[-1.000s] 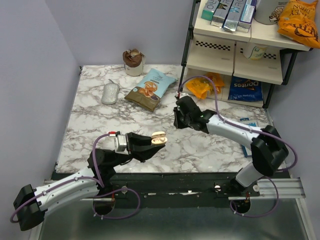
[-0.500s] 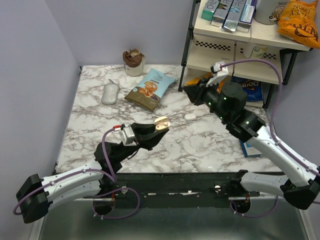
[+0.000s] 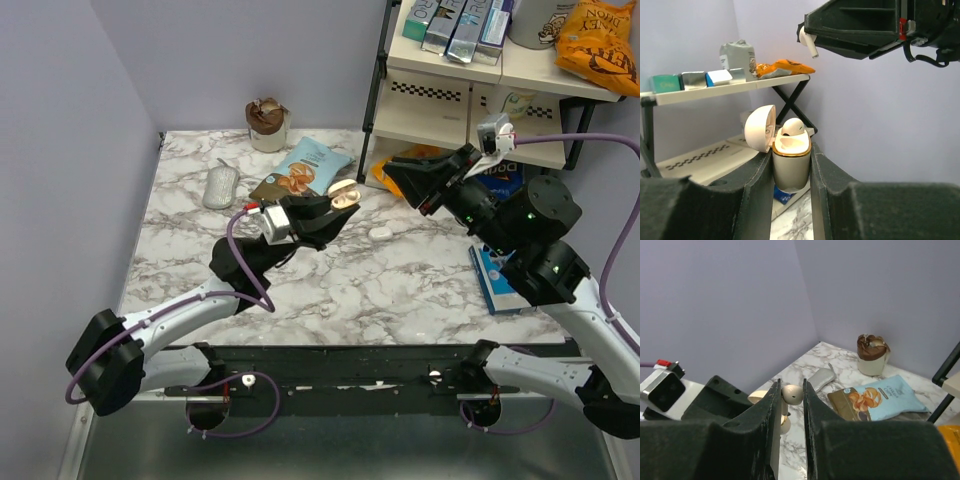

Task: Insert the wireless bluetooth earbuds into the charging case
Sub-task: Pick up the earbud from the center of the board, then place the earbud in the charging case.

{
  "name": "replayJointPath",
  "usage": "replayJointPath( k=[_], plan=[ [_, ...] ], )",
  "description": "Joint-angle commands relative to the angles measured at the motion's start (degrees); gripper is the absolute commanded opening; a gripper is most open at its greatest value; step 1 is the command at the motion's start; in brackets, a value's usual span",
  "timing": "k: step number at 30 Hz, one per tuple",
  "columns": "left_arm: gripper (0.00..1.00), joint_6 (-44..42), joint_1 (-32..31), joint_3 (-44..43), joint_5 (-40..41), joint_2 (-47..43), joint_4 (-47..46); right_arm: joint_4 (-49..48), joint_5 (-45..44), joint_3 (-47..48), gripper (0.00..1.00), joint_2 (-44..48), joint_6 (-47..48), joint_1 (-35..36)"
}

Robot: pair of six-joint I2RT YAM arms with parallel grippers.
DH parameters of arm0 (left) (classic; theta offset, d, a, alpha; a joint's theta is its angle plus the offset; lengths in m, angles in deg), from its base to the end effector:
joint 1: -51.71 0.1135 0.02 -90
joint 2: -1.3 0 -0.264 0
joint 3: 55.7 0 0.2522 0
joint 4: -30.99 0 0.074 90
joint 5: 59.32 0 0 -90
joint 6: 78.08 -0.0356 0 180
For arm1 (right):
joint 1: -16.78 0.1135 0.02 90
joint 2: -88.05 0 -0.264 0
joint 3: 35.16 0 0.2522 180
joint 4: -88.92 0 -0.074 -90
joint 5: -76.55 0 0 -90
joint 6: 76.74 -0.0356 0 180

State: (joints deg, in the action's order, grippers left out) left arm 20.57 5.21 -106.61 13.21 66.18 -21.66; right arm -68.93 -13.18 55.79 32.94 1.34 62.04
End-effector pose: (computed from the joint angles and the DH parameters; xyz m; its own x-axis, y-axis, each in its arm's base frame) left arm 0.1554 -0.1792 0.3591 0.2970 -0.5214 -0.8000 0.9082 0.4129 0.0681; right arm 0.1265 0.1279 0.5037 0.0156 0.3092 -0.9509 -0.7325 0.6508 0.1996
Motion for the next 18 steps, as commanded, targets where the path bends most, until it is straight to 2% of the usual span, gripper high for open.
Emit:
replayJointPath(
  k=[1, 8, 18],
  plan=[
    [0.0, 2.77, 0.8, -5.12, -8.1, 3.14, -4.69, 1.02, 5.17, 1.82, 0.01, -1.31, 1.82, 0.89],
    [0.0, 5.24, 0.8, -7.32, -10.39, 6.22, -4.69, -0.21, 7.37, 0.95, 0.01, -2.63, 1.55, 1.59],
    [0.0, 10.94, 0.71, -10.05, -8.89, 7.54, 3.04, -1.88, 7.64, -0.37, 0.01, -3.07, 2.52, 2.29]
  ],
)
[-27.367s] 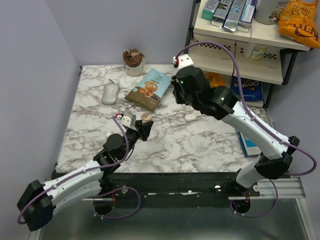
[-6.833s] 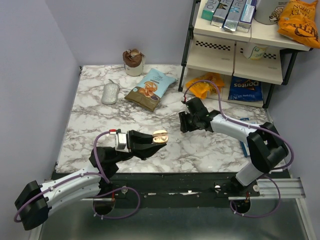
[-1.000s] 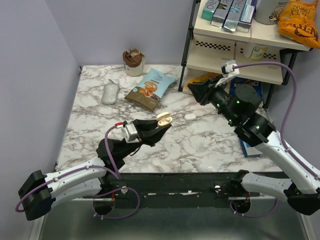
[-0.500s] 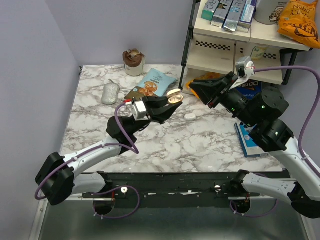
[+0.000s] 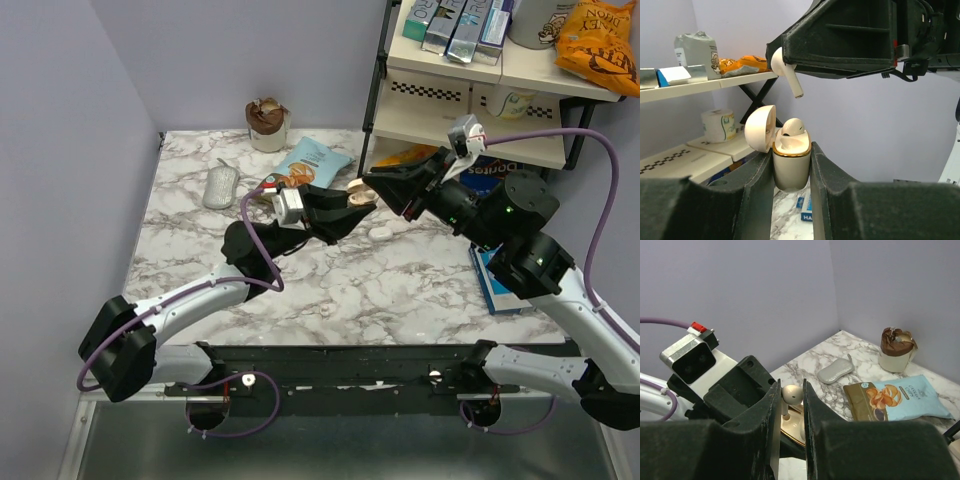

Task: Insert the wireless bluetooth earbuds into the charging case
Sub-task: Place the earbud in the charging case.

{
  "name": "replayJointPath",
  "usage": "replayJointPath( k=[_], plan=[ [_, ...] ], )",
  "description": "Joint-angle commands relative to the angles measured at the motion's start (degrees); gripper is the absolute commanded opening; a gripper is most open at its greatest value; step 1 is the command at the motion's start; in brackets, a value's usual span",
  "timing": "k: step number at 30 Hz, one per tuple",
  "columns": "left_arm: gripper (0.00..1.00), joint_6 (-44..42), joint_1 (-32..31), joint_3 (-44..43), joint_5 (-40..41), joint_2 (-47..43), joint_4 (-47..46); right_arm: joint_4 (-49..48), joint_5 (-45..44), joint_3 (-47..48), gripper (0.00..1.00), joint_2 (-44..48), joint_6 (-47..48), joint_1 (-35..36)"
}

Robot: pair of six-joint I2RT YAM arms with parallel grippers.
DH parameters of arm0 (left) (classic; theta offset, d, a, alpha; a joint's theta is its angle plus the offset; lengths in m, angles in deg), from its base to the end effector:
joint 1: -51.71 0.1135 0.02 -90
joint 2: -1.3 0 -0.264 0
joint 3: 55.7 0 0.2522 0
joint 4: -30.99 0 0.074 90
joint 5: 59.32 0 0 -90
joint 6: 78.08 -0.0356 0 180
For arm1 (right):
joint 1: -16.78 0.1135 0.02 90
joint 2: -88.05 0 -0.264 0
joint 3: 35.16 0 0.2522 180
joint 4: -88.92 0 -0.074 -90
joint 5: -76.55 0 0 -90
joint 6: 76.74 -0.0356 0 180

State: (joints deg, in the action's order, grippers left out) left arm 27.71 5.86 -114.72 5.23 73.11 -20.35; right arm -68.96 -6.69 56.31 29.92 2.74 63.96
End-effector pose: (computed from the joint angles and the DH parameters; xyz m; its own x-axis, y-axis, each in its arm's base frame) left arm 0.1747 -0.2019 0.3746 0.1777 -0.5358 -0.8254 0.9668 0.2515 0.0449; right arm 0.1319 0.1485 0.4976 -0.0173 0.2481 -0.9686 -0.8175 0.5543 0.1566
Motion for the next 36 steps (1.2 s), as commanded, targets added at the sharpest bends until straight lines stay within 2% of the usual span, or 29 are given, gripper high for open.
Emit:
replayJointPath(
  k=[1, 7, 18, 28, 36],
  plan=[
    [0.0, 4.5, 0.05, -2.2, -0.91, 0.7, 1.99, -2.03, 1.06, -1.42, 0.01, -0.06, 1.21, 0.37],
    [0.0, 7.93, 0.05, -4.84, -1.18, 1.58, 6.91, -4.57, -1.84, -4.15, 0.01, 0.73, 1.21, 0.46],
    [0.0, 11.01, 0.14, -3.88, 0.49, 2.1, 4.46, -7.92, -8.24, -8.01, 0.01, 1.79, 1.03, 0.46],
    [0.0, 14.44, 0.05, -3.35, 1.9, 3.42, 1.03, -11.25, -10.1, -10.39, 0.01, 2.14, 0.94, 0.46],
    [0.0, 16.81, 0.14, -5.02, 3.74, 4.83, 2.78, -14.24, -12.82, -12.32, 0.01, 2.41, 1.38, 0.72]
  ],
)
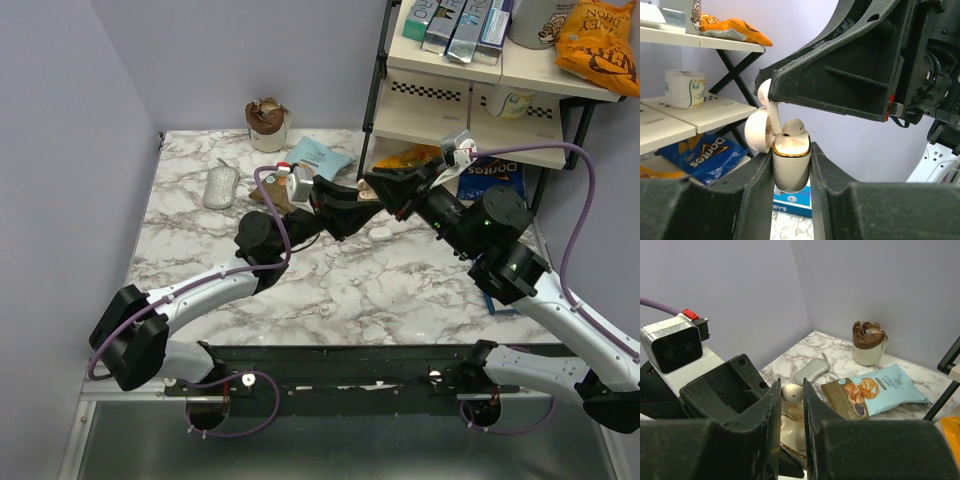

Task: Insert the wireless bluetooth earbuds into the charging case
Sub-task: Place the earbud in the charging case.

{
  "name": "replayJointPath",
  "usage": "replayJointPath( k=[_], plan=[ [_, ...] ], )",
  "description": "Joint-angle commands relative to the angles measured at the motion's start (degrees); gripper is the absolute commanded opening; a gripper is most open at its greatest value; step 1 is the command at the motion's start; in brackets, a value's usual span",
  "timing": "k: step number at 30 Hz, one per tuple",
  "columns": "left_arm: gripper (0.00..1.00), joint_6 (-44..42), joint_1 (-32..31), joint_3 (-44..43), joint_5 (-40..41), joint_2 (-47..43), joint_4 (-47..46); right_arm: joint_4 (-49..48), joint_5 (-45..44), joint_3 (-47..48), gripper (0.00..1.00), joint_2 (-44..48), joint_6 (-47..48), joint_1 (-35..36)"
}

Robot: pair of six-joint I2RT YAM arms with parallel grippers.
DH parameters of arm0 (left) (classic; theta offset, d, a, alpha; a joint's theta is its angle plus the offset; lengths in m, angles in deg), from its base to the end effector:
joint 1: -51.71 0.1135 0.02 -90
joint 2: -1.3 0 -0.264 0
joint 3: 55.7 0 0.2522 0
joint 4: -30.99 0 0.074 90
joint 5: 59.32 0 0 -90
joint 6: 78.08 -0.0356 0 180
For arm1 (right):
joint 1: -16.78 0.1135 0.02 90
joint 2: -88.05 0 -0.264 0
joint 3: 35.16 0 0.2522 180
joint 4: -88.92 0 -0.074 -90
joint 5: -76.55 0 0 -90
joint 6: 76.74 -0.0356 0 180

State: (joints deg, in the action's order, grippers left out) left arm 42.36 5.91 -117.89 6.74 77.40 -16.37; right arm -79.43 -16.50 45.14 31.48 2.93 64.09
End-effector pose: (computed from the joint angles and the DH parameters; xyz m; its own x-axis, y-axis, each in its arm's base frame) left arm 0.1920 -0.2182 0.3679 -0.1202 -0.5405 -0.8327 0.9631 0.1399 -0.2299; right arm 0.1455 0.1550 0.4582 0.0143 0.2796 -0.9600 -0.7128 0.6761 0.1863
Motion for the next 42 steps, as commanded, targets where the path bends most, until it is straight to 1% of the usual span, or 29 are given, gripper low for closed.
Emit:
replayJointPath(
  k=[1, 16, 30, 42],
  plan=[
    [0.0, 2.35, 0.01, -2.11, 2.41, 0.63, -0.41, -4.04, -3.19, -1.07, 0.01, 0.94, 1.36, 0.68],
    [0.0, 5.25, 0.01, -3.52, 4.08, 1.78, 0.65, -5.1, -5.39, -2.65, 0.01, 0.94, 2.5, 1.03],
    [0.0, 4.54, 0.1, -3.25, 4.34, 1.16, 0.48, -4.13, -3.9, -2.21, 0.01, 0.15, 2.33, 1.56],
    [0.0, 3.32, 0.1, -3.34, 4.61, 0.72, 1.01, -1.15, -2.32, -1.24, 0.01, -0.29, 4.17, 2.0]
  ],
)
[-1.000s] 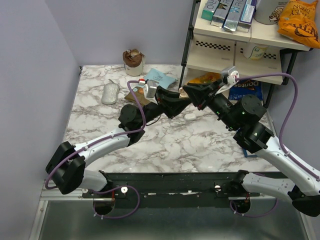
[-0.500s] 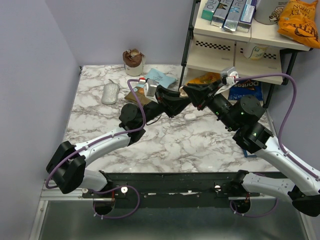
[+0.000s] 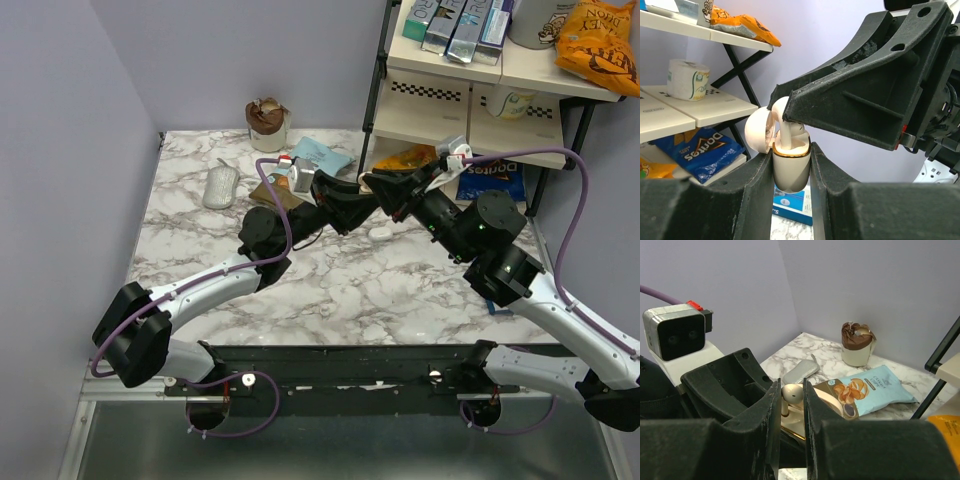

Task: Insert the wireless bluetooth earbuds into the charging case
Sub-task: Place the earbud in the charging case.

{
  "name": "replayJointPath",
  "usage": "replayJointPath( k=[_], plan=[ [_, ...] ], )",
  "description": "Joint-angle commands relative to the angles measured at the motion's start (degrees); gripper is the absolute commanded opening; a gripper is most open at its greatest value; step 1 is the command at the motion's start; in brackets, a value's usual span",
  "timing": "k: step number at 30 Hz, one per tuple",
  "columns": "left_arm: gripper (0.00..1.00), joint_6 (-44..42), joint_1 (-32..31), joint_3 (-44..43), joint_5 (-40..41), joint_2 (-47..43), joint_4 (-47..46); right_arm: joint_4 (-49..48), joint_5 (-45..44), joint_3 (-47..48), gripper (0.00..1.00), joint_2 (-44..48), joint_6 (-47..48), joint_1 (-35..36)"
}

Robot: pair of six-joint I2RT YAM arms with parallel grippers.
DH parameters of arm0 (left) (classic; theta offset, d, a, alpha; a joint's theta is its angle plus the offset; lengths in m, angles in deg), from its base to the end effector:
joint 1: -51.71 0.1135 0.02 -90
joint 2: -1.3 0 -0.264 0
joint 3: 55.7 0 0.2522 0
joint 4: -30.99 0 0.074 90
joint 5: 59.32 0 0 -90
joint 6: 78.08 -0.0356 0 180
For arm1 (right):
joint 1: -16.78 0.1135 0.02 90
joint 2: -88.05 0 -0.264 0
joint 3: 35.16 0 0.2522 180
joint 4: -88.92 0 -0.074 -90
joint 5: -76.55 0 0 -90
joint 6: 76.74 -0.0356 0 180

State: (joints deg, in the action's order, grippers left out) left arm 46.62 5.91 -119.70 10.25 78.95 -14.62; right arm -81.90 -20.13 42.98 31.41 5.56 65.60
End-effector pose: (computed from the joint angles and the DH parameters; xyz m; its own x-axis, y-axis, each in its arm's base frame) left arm 0.2000 -0.2235 0.3687 -0.1966 -0.5630 -0.8027 0.9322 0.1465 -0.3311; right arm 0.1455 0.1601 0.4498 0.0491 0.2582 -0.9648 -0.6855 0.7113 0.1555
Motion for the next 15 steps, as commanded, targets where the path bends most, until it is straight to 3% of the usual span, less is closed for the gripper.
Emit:
replayJointPath(
  k=[1, 4, 5, 8, 15],
  plan=[
    [0.0, -1.03, 0.1, -1.53, 1.09, -0.83, -0.83, 1.59, 1.75, 0.84, 0.01, -0.05, 1.73, 0.49],
    [0.0, -1.56, 0.19, -1.53, 1.18, -1.01, -1.0, 2.2, 1.93, 0.75, 0.02, 0.3, 2.08, 0.49],
    [0.0, -1.65, 0.19, -1.36, 1.18, -1.01, -1.09, 2.55, 1.67, 0.92, 0.13, 0.3, 1.99, 0.49],
    [0.0, -2.09, 0.19, -1.09, 0.91, -1.18, -1.36, 3.44, 0.44, 1.54, 0.3, 0.39, 1.9, 0.49],
    [0.0, -2.97, 0.19, -0.65, 0.65, -1.44, -1.8, 4.31, -2.64, 3.56, 0.48, 0.22, 1.55, 0.58]
  ],
)
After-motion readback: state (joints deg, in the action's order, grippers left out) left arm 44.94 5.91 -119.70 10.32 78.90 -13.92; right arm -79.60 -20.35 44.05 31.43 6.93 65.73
